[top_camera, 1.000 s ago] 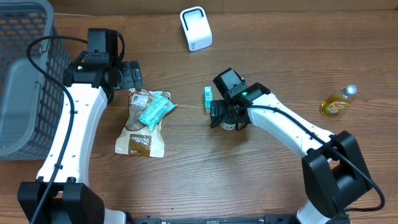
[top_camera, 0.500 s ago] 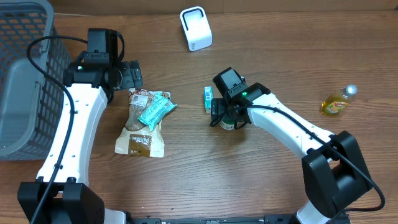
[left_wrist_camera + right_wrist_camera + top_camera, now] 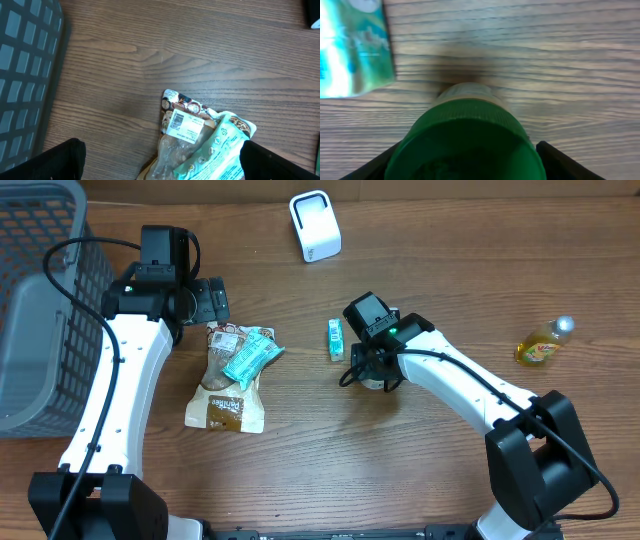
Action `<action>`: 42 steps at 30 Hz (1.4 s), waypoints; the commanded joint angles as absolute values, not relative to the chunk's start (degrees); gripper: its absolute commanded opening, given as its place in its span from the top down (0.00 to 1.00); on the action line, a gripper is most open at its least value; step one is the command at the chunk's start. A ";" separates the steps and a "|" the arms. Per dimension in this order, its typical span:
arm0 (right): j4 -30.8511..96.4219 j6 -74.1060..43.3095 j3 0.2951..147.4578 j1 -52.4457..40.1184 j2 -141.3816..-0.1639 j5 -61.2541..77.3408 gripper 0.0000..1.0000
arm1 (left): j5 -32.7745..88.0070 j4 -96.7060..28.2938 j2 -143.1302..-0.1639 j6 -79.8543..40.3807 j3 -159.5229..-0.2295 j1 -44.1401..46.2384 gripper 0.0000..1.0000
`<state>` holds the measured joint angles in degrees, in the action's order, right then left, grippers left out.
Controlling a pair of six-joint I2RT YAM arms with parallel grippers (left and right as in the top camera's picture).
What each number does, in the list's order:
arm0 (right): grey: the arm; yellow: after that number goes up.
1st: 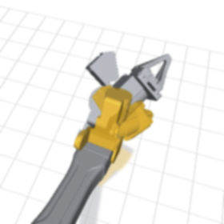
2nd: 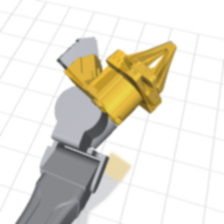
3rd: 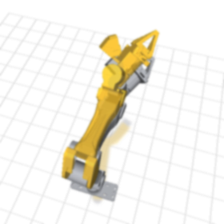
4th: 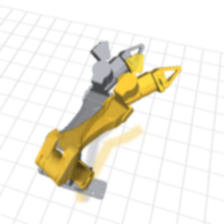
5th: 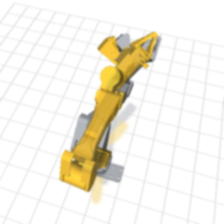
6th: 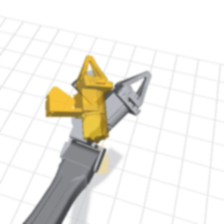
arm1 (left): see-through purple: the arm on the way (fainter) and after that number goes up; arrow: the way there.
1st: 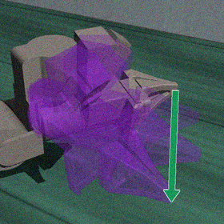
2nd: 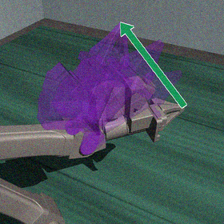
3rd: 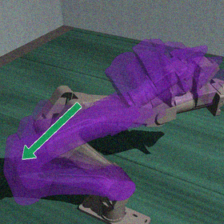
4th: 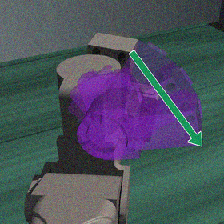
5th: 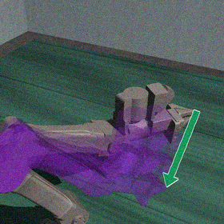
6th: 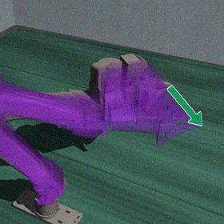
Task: Scan the item barcode
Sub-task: 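Close the right gripper on the green jar lid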
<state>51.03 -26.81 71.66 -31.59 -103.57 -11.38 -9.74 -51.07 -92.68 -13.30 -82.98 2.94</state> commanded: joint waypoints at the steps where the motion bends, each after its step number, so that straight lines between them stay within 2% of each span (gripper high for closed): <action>1: 51.99 -27.00 71.57 -31.42 -103.70 -15.59 0.25 | -10.52 -50.94 -92.25 -12.62 -83.40 2.63 0.00; 8: 52.23 -26.96 71.59 -30.15 -103.70 -15.79 0.23 | -10.52 -50.94 -92.25 -12.62 -83.40 2.63 0.00; 10: 52.25 -26.74 71.59 -29.12 -103.70 -15.16 0.18 | -10.52 -50.94 -92.25 -12.62 -83.40 2.63 0.00; 13: 52.21 -26.59 71.59 -27.99 -103.70 -14.48 0.15 | -10.52 -50.94 -92.25 -12.62 -83.40 2.63 0.00; 27: 53.89 -26.61 71.57 -25.96 -103.70 -13.58 0.15 | -10.52 -50.96 -92.25 -12.62 -83.40 2.63 0.00; 42: 49.54 -26.57 71.57 -25.96 -103.70 -10.44 0.15 | -10.52 -50.94 -92.25 -12.62 -83.40 2.63 0.01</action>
